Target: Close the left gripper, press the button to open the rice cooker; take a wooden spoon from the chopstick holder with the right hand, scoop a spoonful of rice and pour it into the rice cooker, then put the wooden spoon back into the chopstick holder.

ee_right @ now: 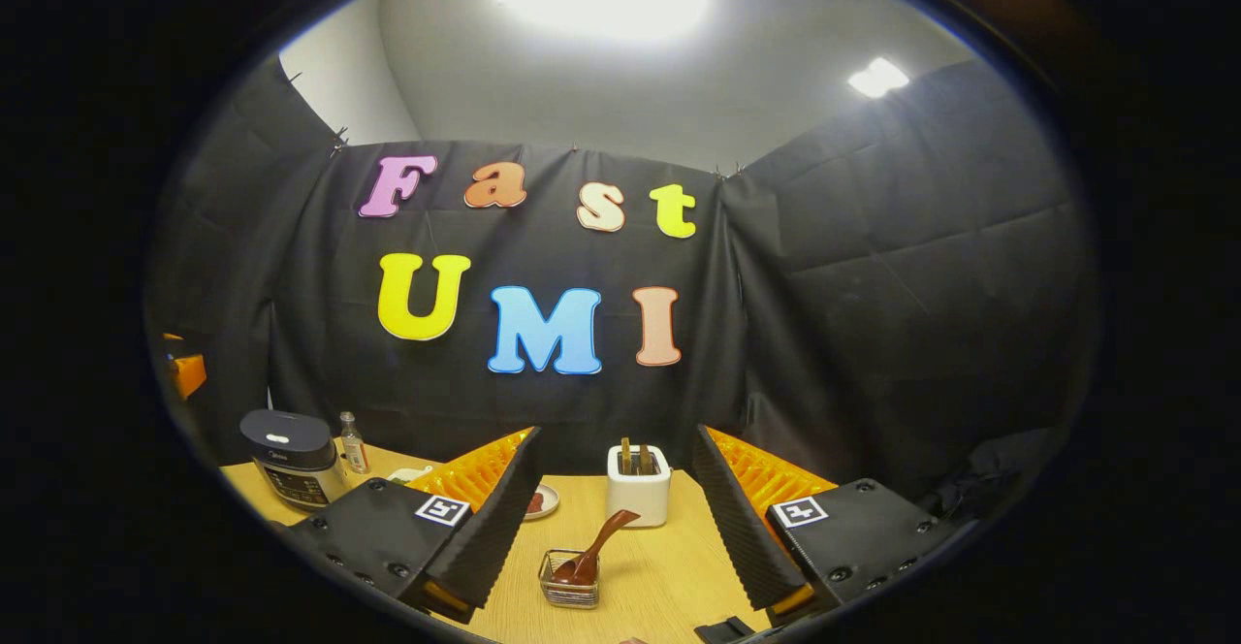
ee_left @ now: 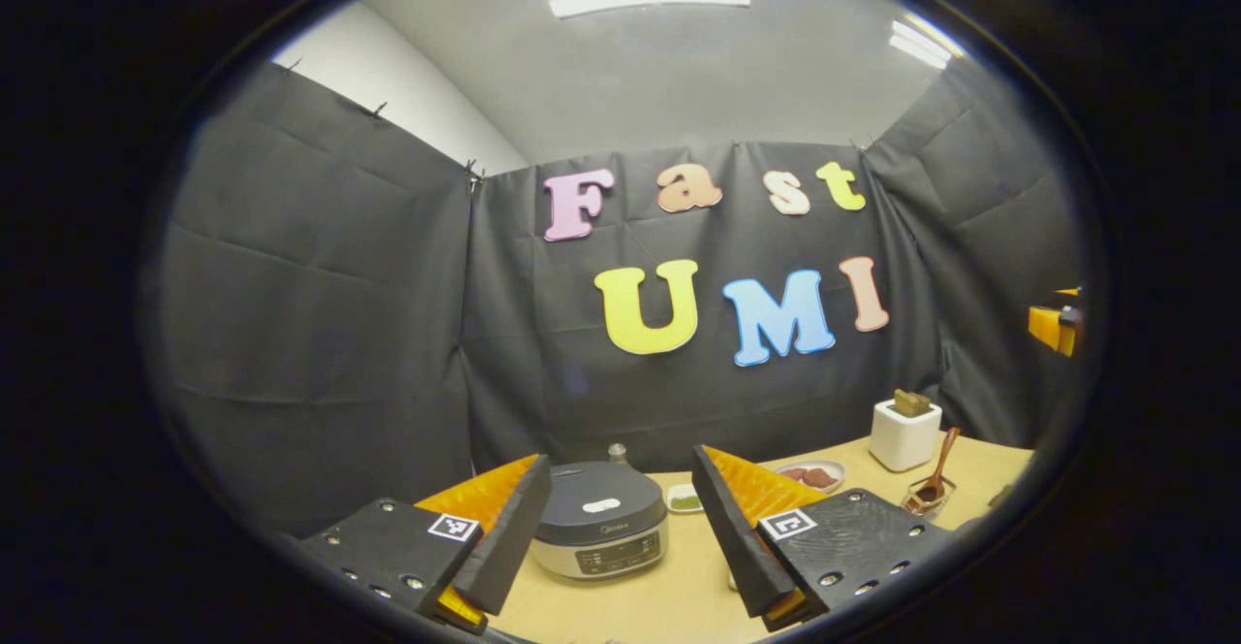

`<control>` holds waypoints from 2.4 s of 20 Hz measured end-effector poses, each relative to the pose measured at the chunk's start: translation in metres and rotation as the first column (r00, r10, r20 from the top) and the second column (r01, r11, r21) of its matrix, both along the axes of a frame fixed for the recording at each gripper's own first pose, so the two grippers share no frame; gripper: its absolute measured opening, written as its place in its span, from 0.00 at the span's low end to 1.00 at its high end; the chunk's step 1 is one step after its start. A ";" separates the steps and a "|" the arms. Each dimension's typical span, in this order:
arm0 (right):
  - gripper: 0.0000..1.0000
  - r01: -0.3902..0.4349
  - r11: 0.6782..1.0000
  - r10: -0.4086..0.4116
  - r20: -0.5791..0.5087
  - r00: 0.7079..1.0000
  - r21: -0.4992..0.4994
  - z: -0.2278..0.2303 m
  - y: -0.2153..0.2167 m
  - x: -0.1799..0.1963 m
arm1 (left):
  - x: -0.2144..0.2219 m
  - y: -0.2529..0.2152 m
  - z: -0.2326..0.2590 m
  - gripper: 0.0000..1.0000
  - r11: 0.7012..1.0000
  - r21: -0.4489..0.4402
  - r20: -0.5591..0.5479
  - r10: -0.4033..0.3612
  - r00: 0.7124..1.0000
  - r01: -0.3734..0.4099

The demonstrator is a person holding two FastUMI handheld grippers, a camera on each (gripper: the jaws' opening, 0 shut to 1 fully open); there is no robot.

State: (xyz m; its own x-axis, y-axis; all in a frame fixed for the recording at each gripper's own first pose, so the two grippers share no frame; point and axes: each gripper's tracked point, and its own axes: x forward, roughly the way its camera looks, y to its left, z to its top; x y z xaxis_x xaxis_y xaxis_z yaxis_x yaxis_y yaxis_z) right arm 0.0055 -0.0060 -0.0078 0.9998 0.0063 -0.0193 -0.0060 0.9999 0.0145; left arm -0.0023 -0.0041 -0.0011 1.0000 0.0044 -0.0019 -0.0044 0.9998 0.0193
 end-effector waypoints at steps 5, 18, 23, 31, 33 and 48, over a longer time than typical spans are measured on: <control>0.97 0.003 1.000 -0.003 -0.003 1.000 0.002 -0.002 -0.006 0.002 | 0.000 -0.003 0.003 0.89 1.000 0.001 0.000 -0.001 1.000 0.001; 0.98 -0.017 1.000 0.017 -0.008 1.000 -0.003 -0.008 -0.027 0.005 | -0.004 -0.014 0.011 0.88 1.000 -0.016 0.008 0.016 1.000 -0.016; 0.98 -0.045 0.999 0.045 -0.009 0.999 -0.004 -0.015 -0.036 0.006 | -0.008 -0.015 0.014 0.89 0.999 -0.006 0.000 0.052 0.999 -0.052; 0.97 -0.061 0.998 0.062 -0.010 0.998 0.023 -0.020 -0.039 0.008 | 0.006 -0.006 0.010 0.65 0.996 0.010 -0.003 0.085 0.996 -0.085; 0.97 -0.060 0.998 0.060 -0.013 0.998 0.012 -0.020 -0.034 0.011 | 0.016 -0.006 0.010 0.46 0.998 0.011 -0.005 0.067 0.998 -0.067; 0.97 0.065 0.998 -0.065 -0.020 0.998 -0.005 -0.017 -0.004 0.036 | 0.150 0.026 -0.049 0.01 0.998 -0.064 -0.087 -0.014 0.996 0.008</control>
State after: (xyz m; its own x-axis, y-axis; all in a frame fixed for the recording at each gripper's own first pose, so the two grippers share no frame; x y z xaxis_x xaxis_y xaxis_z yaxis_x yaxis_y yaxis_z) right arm 0.0416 -0.0104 -0.0244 0.9975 -0.0587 -0.0397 0.0591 0.9982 0.0095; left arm 0.1474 0.0220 -0.0505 0.9959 -0.0097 -0.0896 0.0057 0.9990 -0.0444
